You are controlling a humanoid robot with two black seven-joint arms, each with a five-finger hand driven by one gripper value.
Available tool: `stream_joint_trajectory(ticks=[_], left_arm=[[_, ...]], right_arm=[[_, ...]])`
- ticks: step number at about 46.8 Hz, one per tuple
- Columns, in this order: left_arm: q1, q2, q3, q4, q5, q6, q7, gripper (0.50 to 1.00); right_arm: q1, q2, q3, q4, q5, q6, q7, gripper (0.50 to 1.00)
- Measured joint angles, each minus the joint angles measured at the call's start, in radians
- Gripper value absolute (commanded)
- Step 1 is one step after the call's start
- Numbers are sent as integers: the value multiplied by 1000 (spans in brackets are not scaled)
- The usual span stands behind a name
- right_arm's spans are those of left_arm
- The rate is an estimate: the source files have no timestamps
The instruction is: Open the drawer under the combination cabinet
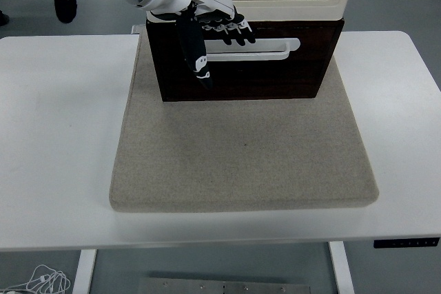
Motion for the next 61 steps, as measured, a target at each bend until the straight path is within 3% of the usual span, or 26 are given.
stream_joint_trajectory(ticks=[7,11,18,22,37,61], left_arm=[[3,-24,0,32,-116,15,84,1000],[5,-32,0,38,-146,32,103,1000],[29,-66,0,39,-156,151,122,1000],[37,-80,-1,39,-155,188,132,1000],[59,-131,-3,52,-194,214,143,1000],[83,-152,-6,84,-198,251,143,1000]], right_arm=[[0,0,0,0,0,0,0,926],[0,0,0,0,0,0,-1,926],[0,0,0,0,0,0,-1,926],[0,0,0,0,0,0,0,926],[0,0,0,0,0,0,0,926],[0,0,0,0,0,0,0,926]])
